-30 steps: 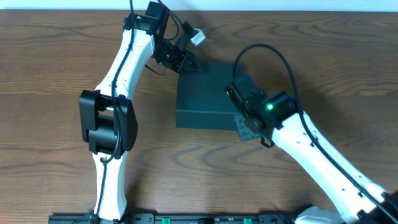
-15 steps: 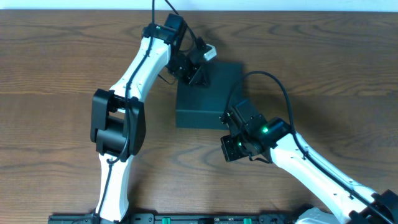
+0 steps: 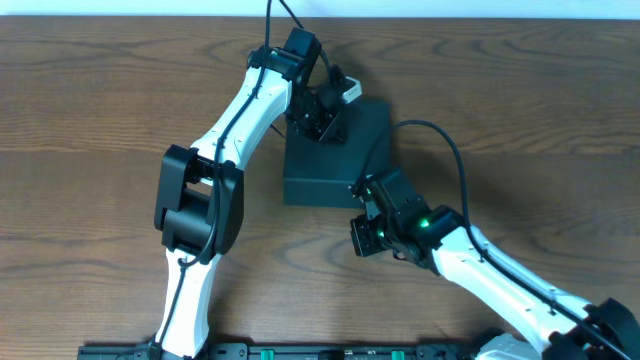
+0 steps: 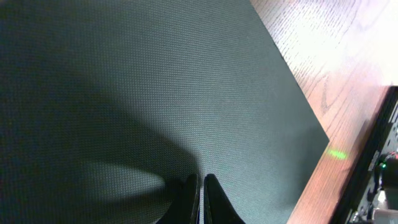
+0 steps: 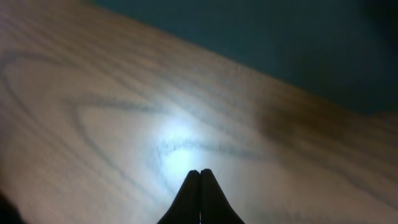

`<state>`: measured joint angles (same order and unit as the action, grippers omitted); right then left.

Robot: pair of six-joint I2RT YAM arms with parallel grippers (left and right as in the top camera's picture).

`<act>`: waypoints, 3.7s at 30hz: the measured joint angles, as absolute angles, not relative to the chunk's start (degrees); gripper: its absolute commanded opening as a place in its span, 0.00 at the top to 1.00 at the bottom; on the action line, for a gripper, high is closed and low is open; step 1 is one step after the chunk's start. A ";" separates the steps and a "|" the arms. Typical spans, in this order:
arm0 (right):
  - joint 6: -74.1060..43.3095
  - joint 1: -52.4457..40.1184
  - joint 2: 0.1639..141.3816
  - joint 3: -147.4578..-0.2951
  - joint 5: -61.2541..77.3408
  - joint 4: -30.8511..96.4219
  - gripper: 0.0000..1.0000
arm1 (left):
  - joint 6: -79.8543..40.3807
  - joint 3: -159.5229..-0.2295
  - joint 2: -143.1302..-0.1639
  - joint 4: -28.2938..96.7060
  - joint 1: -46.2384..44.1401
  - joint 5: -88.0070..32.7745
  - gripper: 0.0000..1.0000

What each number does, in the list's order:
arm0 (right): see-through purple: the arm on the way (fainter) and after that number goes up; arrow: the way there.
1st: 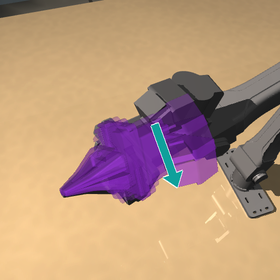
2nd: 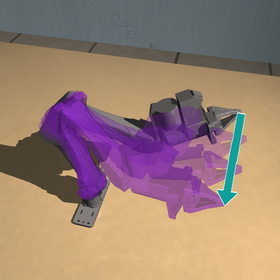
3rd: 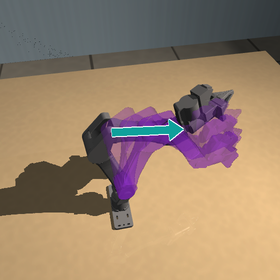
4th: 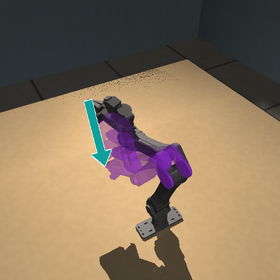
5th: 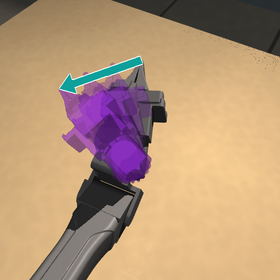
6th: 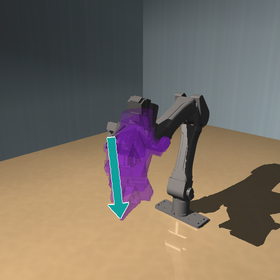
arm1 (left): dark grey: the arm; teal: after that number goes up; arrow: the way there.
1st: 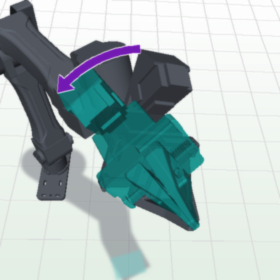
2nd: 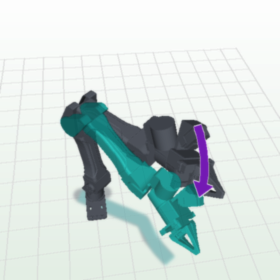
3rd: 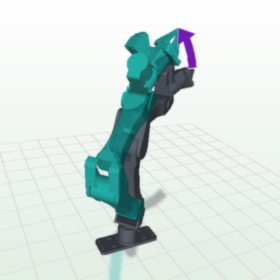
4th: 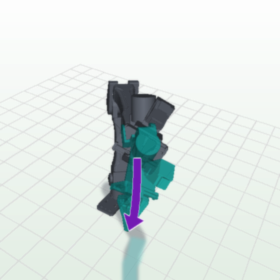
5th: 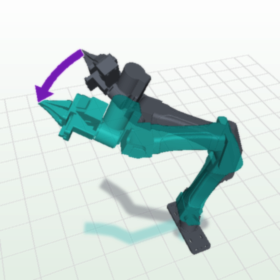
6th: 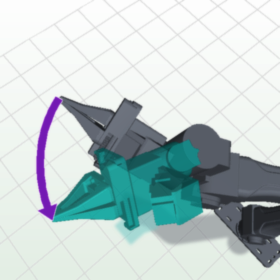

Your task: Pack container

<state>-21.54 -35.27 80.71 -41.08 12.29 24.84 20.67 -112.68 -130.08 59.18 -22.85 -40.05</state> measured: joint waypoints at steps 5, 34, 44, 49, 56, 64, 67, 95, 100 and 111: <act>-25.02 -35.68 80.71 -37.52 10.55 17.12 0.98 | 19.49 -112.68 -130.08 59.35 -22.90 -39.86 0.94; -48.86 -41.56 91.83 -35.18 -11.05 -8.43 0.98 | 19.29 -112.68 -130.08 61.01 -23.11 -39.44 0.94; -50.06 -41.98 91.88 -35.16 -13.19 -9.10 0.99 | 19.29 -112.68 -130.08 61.25 -23.11 -39.44 0.94; -48.27 -41.95 88.73 -35.03 -11.09 -5.23 0.98 | 19.27 -112.71 -130.08 63.05 -23.09 -39.46 0.94; -38.63 -40.45 69.91 -34.89 -9.98 5.93 0.98 | 19.27 -113.40 -129.88 68.64 -22.04 -39.40 0.94; -31.86 -34.37 48.84 -35.03 -10.15 20.78 0.98 | 19.25 -113.49 -117.08 68.55 -18.44 -35.86 0.94; -29.78 -33.04 43.79 -35.03 -10.24 25.21 0.98 | 19.25 -114.15 -109.45 68.82 -17.69 -33.54 0.94; -25.10 -31.07 34.96 -35.03 -11.18 38.79 0.01 | 17.78 -115.11 -95.24 74.61 -17.23 -20.88 0.05; -25.10 -31.07 34.96 -35.03 -11.18 39.64 0.01 | 17.76 -115.11 -95.24 74.61 -17.23 -20.78 0.05; -25.10 -31.07 34.96 -35.03 -11.16 39.68 0.01 | 17.78 -115.11 -95.24 74.35 -17.23 -18.48 0.05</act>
<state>-25.10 -31.07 34.96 -35.03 -11.16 39.68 17.78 -115.11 -95.24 74.35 -17.23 -18.48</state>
